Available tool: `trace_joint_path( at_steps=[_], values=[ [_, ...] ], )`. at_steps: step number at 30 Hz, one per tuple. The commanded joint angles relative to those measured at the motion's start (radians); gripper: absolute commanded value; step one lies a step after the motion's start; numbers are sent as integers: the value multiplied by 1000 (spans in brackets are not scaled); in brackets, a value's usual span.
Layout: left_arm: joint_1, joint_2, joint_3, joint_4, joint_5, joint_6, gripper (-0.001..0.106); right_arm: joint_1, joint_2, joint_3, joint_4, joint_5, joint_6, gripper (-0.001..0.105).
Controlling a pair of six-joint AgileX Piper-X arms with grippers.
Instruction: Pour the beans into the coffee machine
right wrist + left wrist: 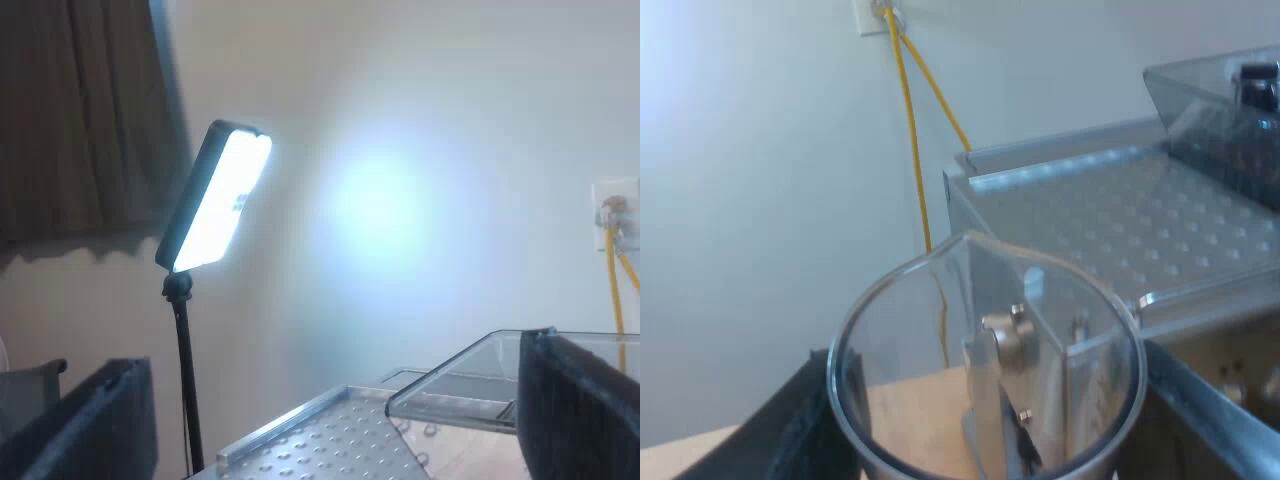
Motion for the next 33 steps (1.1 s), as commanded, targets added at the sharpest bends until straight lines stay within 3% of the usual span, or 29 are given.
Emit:
trace_joint_path(
  at_steps=[1, 10, 17, 23, 33],
  values=[
    [-37, 67, -55, -9, 4, -2, 34, 1, -9, -11, -23, 8, -10, 79],
    [-178, 342, -271, -6, -49, 56, 34, 1, -9, -11, -11, 149, -14, 79],
    [-195, 542, -465, -6, -49, 59, 34, 1, 4, -11, 13, 151, -17, 79],
    [-228, 679, -626, -7, -68, 118, 34, 1, 45, -11, 13, 151, -17, 79],
    [-308, 856, -799, -7, -124, 179, 34, 1, 64, -11, 13, 151, -17, 79]
  ],
)
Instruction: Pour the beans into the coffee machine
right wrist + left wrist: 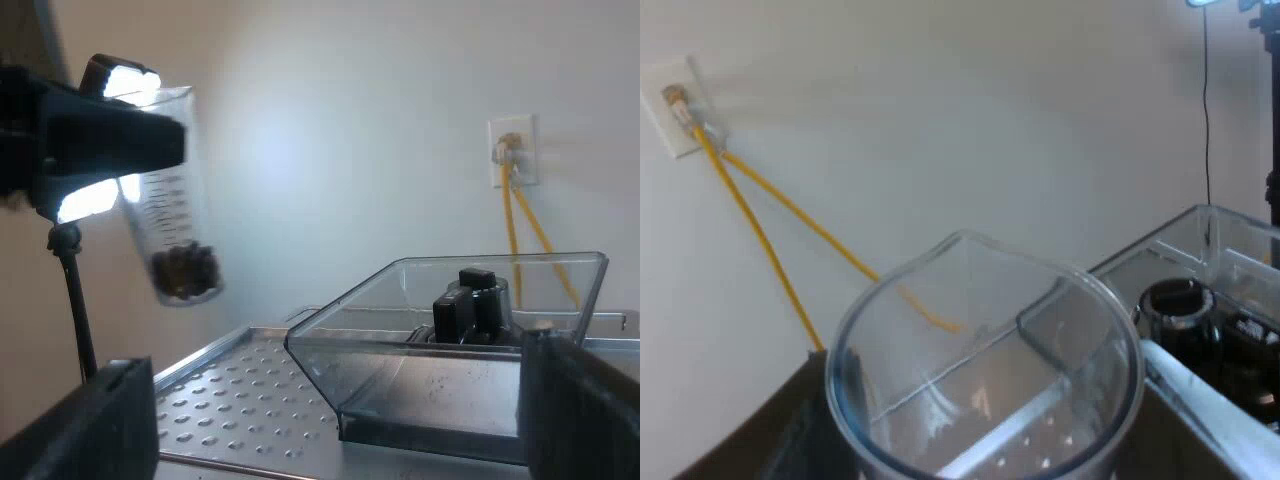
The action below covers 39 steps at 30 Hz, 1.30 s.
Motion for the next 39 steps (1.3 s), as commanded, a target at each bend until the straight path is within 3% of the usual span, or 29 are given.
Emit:
trace_joint_path(
  at_steps=[1, 10, 14, 24, 28, 33, 38, 39],
  values=[
    [-4, 42, -50, -16, -24, 9, 34, 1, -6, -11, -6, 2, -14, 79],
    [-4, 172, -193, -14, -24, 9, 34, 1, -6, -11, -6, -1, -14, 79],
    [-4, 216, -246, -14, -26, 46, 34, 1, -6, -11, -6, -4, -14, 79],
    [-24, 287, -297, -46, -39, 66, 34, 1, -6, -11, -6, -8, -14, 79],
    [-70, 293, -298, -85, -39, 309, 34, 1, -6, -11, -6, -8, -14, 79],
    [-109, 306, -298, -130, -72, 459, 34, 1, -6, -11, -6, -8, -14, 79],
    [-124, 317, -298, -129, -83, 730, 34, 1, -6, -11, -6, -8, -14, 79],
    [-124, 318, -298, -129, -83, 758, 34, 1, -6, -11, -6, -8, -14, 79]
  ],
)
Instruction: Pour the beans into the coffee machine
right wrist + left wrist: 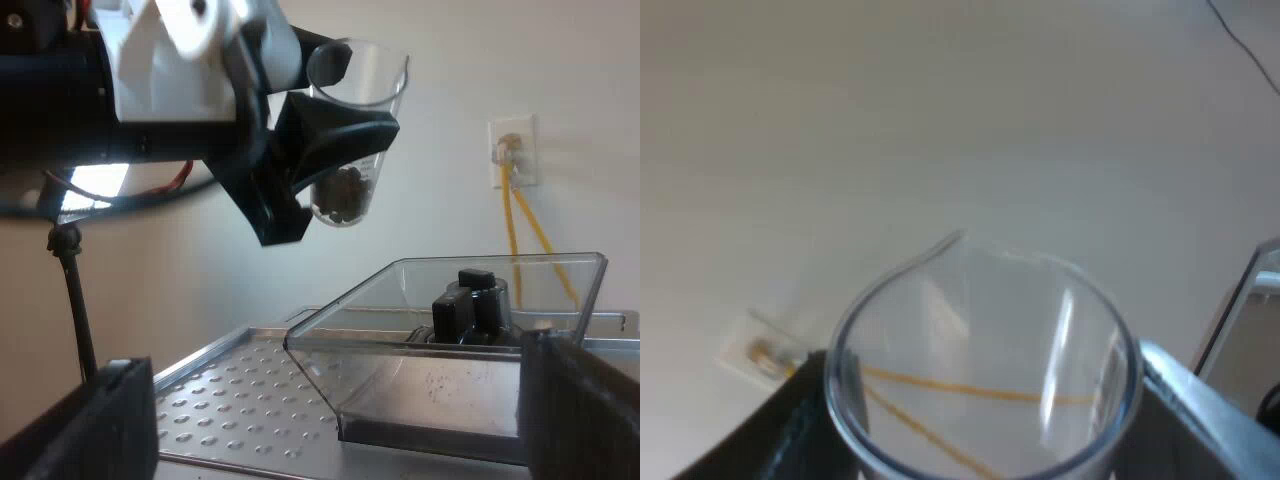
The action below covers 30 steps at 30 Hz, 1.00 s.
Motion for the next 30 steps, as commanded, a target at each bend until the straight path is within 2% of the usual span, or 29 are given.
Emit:
trace_joint_path(
  at_steps=[1, 3, 4, 5, 7, 8, 9, 12, 13, 16, 20, 23, 30],
  values=[
    [-2, 4, -10, -17, -20, 174, 34, 1, -6, -11, -6, -8, -14, 79],
    [-2, 3, -10, -17, -20, 234, 34, 1, -6, -11, -6, -8, -14, 79],
    [-2, 3, -10, -17, -20, 288, 34, 1, -6, -11, -6, -8, -14, 79],
    [-2, 3, -10, -17, -20, 306, 34, 1, -6, -11, -6, -8, -14, 79],
    [-2, 3, -10, -17, -20, 432, 34, 1, -6, -11, -6, -8, -14, 79],
    [-2, 3, -10, -17, -20, 442, 34, 1, -6, -11, -6, -8, -14, 79],
    [-2, 3, -10, -17, -20, 509, 34, 1, -6, -11, -6, -8, -14, 79],
    [-2, 3, -10, -17, -20, 598, 34, 1, -6, -11, -6, -8, -14, 79],
    [-2, 3, -10, -17, -10, 681, 34, 1, -6, -11, -6, -8, -14, 79],
    [-2, 3, -10, -17, -10, 782, 34, 1, -6, -11, -6, -8, -14, 79],
    [-2, 3, -10, -17, -1, 848, 34, 1, -6, -11, -6, -8, -14, 79],
    [-2, 3, -10, -17, 4, 928, 34, 1, -6, -11, -6, -8, -14, 79],
    [-2, 3, -10, -17, 63, 1056, 34, 1, -6, -11, -6, -8, -14, 79]
  ],
)
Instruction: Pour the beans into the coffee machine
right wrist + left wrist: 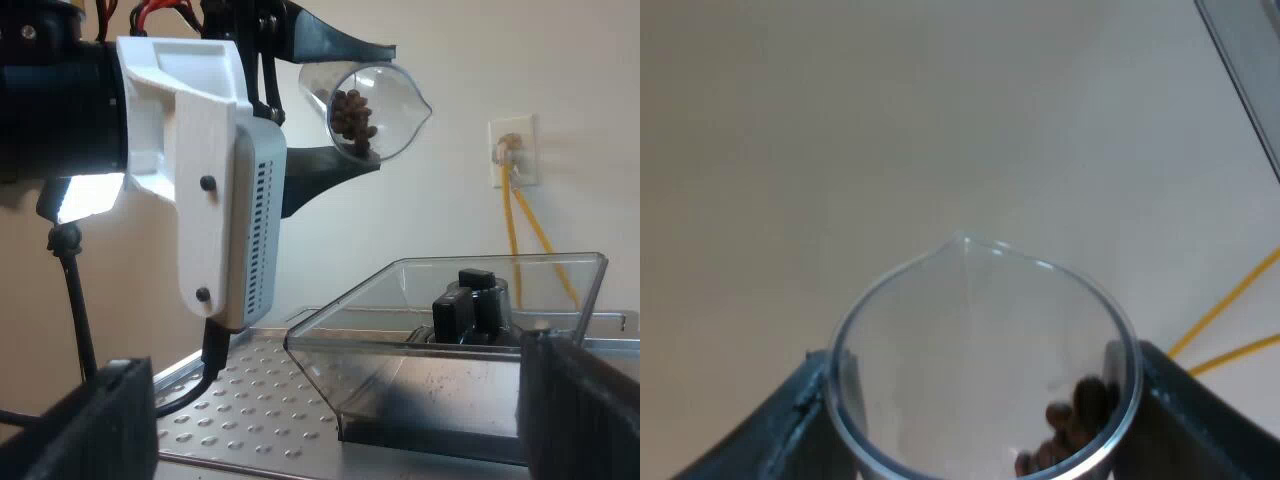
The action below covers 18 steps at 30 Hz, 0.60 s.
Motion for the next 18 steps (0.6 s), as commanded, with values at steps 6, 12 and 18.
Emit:
trace_joint_path(
  at_steps=[6, 12, 18],
  values=[
    [-2, -3, -10, -17, 46, 176, 34, 1, -6, -11, -6, -8, -14, 79],
    [-2, -3, -10, -17, 46, 224, 34, 1, -6, -11, -6, -8, -14, 79],
    [-2, -3, -10, -17, 46, 224, 34, 1, -6, -11, -6, -8, -14, 79]
  ],
)
